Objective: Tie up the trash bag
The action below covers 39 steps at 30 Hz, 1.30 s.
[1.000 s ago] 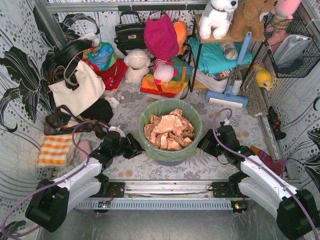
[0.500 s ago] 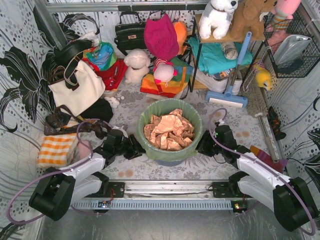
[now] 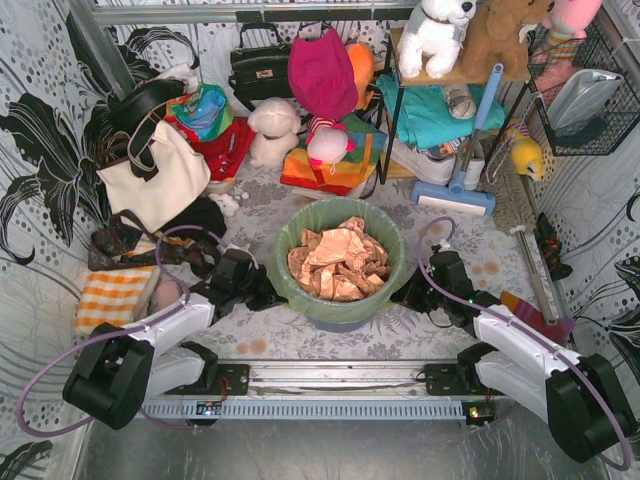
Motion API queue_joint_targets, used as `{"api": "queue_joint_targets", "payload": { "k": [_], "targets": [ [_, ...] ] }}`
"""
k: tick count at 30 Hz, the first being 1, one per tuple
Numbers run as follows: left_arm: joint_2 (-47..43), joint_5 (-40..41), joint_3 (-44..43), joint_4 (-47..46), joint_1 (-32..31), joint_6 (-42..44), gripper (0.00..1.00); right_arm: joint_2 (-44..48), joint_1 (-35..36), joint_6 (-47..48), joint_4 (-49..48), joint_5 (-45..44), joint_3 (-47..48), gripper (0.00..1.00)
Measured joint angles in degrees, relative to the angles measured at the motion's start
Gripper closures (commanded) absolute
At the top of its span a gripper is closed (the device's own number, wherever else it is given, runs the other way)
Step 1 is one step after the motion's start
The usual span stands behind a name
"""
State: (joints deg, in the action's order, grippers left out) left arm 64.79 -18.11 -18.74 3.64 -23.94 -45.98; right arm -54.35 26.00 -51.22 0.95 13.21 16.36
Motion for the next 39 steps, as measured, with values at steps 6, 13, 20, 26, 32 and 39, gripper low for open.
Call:
{"api": "queue_joint_targets", "payload": {
  "k": [6, 13, 20, 26, 32, 39],
  "targets": [
    [-3.7, 2.7, -1.7, 3.9, 0.0, 1.4, 1.0, 3.8, 0.0, 0.1, 2.8, -2.6, 0.0, 1.0],
    [-14.1, 5.6, -1.8, 9.5, 0.0, 1.2, 1.0, 9.6, 0.0, 2.3, 4.4, -2.5, 0.5, 1.0],
    [-26.4, 10.7, -3.5, 18.0, 0.0, -2.1, 1.0, 20.7, 0.0, 2.7, 4.1, -2.1, 0.8, 1.0],
    [-33.7, 12.5, -7.7, 22.3, 0.0, -3.3, 1.0, 29.0, 0.0, 2.8, 3.5, 0.1, 1.5, 1.0],
    [-38.9, 12.4, -11.7, 22.1, 0.0, -4.1, 1.0, 32.6, 0.0, 2.8, 3.1, 1.0, 5.7, 1.0],
    [-39.6, 10.5, -16.0, 20.0, 0.0, -3.0, 1.0, 30.7, 0.0, 2.6, 3.1, 2.2, 12.8, 1.0]
  ]
}}
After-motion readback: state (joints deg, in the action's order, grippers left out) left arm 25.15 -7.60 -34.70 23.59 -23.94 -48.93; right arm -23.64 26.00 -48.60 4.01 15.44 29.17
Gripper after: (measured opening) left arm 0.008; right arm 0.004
